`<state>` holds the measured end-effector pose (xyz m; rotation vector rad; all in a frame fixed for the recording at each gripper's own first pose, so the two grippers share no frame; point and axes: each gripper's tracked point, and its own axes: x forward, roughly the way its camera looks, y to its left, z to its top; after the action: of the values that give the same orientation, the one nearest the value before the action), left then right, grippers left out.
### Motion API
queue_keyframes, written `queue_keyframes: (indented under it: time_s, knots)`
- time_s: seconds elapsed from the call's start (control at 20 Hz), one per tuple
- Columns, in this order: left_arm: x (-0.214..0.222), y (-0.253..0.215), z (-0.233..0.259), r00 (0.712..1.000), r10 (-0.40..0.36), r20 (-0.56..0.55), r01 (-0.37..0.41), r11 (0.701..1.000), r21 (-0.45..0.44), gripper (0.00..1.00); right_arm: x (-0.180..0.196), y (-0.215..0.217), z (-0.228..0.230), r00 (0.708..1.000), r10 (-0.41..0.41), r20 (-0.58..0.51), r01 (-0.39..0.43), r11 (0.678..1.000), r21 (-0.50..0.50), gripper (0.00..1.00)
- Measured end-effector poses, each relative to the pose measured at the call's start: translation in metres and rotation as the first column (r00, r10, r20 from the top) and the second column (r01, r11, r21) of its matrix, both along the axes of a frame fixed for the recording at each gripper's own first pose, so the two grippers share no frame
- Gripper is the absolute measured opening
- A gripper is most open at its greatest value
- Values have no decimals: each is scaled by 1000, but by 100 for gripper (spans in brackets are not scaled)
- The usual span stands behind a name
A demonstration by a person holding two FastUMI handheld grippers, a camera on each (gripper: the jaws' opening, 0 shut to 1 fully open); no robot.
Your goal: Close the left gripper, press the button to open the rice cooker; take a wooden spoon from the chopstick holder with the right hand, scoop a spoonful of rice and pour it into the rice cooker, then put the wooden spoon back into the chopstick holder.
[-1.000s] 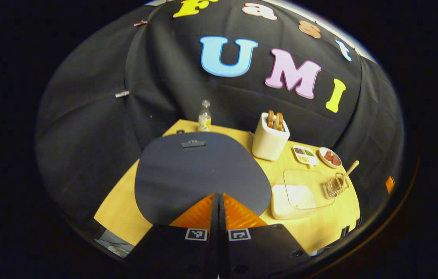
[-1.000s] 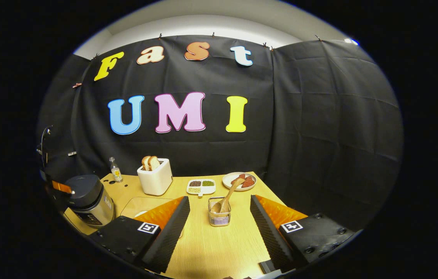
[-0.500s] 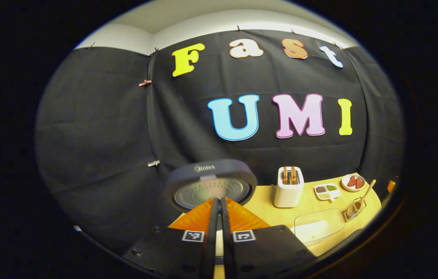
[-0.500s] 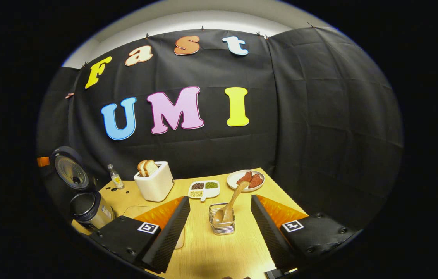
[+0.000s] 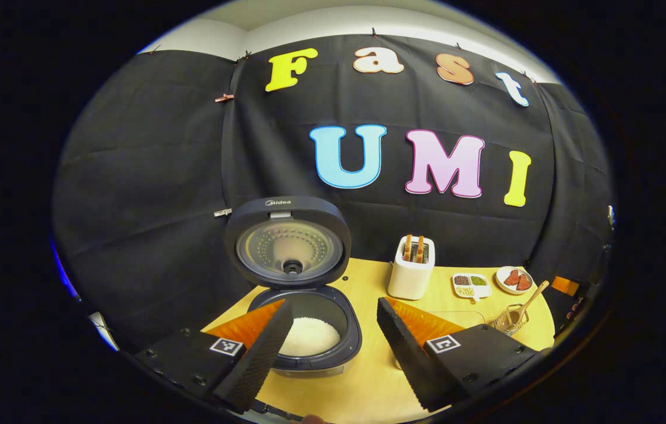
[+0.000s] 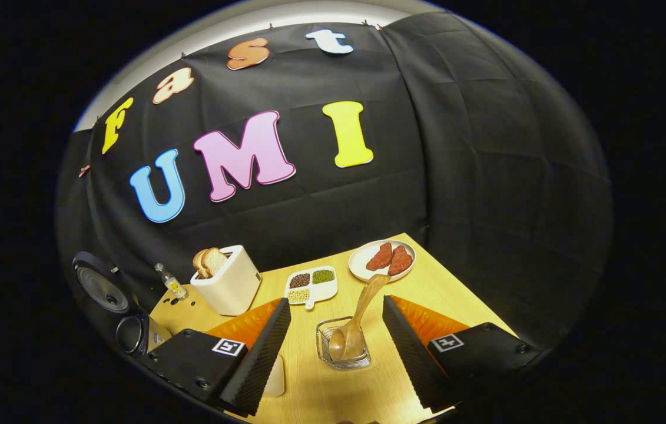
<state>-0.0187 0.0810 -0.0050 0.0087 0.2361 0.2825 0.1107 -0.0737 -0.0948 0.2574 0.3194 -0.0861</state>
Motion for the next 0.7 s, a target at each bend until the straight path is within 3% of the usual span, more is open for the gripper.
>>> queue_keyframes:
  time_s: [0.35,0.7]
  knots:
    - [1,-23,-31,996,63,-58,-66,997,-45,97,52,-22,-50,994,-23,-107,25,999,23,98]
    - [6,-48,-64,988,76,-135,-87,993,-81,97,92,-31,-104,976,-19,-216,42,994,102,99]
